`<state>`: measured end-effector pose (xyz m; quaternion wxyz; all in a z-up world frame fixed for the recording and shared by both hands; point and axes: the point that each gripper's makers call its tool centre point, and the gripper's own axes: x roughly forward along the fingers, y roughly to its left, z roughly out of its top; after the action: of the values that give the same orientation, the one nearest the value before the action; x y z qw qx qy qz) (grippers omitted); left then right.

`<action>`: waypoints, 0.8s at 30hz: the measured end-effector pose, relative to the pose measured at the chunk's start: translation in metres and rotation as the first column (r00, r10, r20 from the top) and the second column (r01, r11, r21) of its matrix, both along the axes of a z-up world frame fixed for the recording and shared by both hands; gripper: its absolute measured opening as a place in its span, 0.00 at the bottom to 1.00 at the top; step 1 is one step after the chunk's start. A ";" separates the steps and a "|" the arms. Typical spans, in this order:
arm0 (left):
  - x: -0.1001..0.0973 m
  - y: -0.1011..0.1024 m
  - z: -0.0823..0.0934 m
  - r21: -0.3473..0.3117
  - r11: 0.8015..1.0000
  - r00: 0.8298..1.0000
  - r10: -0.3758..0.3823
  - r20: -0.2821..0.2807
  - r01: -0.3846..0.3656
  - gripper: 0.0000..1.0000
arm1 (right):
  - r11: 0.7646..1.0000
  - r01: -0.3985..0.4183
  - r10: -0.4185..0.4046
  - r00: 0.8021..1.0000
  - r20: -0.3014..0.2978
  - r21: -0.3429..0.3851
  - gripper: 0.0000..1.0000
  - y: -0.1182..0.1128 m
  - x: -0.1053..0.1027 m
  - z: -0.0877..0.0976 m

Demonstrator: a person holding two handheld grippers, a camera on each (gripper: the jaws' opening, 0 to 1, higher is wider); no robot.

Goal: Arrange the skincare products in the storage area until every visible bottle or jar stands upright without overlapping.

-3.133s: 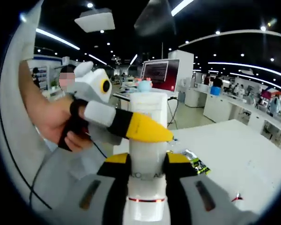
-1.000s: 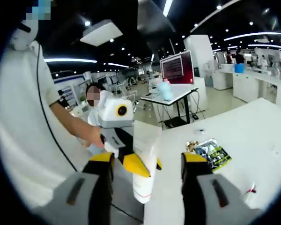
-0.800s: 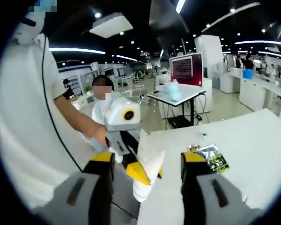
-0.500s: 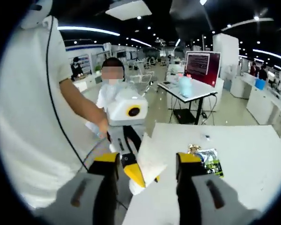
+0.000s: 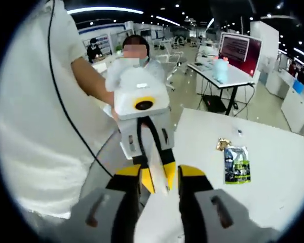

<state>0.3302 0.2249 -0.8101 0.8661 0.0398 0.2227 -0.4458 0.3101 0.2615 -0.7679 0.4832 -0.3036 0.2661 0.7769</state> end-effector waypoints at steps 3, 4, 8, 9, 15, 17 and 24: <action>-0.004 -0.003 -0.003 0.024 0.999 1.000 -0.027 0.008 0.026 0.13 | 0.999 -0.026 0.026 1.000 0.011 -0.025 0.20 -0.003 -0.008 -0.004; -0.005 -0.004 -0.004 0.043 0.998 0.999 -0.038 0.016 0.037 0.13 | 0.999 -0.026 0.026 1.000 0.014 -0.037 0.18 -0.004 -0.010 -0.006; -0.015 -0.009 -0.012 0.128 0.987 0.995 -0.103 0.018 0.100 0.13 | 0.989 -0.060 0.068 0.996 0.059 -0.134 0.13 -0.014 -0.017 -0.022; -0.015 -0.012 -0.012 0.115 0.988 0.994 -0.108 0.022 0.104 0.13 | 0.985 -0.077 0.092 0.991 0.095 -0.153 0.13 -0.015 -0.017 -0.027; -0.019 -0.016 -0.019 0.136 0.983 0.992 -0.123 0.013 0.120 0.13 | 0.977 -0.069 0.094 0.989 0.116 -0.201 0.12 -0.017 -0.021 -0.036; -0.022 -0.018 -0.020 0.137 0.982 0.991 -0.132 0.016 0.129 0.14 | 0.975 -0.073 0.101 0.987 0.128 -0.211 0.10 -0.018 -0.022 -0.037; -0.018 -0.018 -0.020 0.101 0.989 0.994 -0.108 0.019 0.105 0.16 | 0.963 -0.125 0.170 0.970 0.176 -0.238 0.07 -0.019 -0.020 -0.038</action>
<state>0.3121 0.2067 -0.8303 0.8406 0.1003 0.2316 -0.4792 0.2898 0.2426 -0.8059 0.4097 -0.4499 0.2806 0.7423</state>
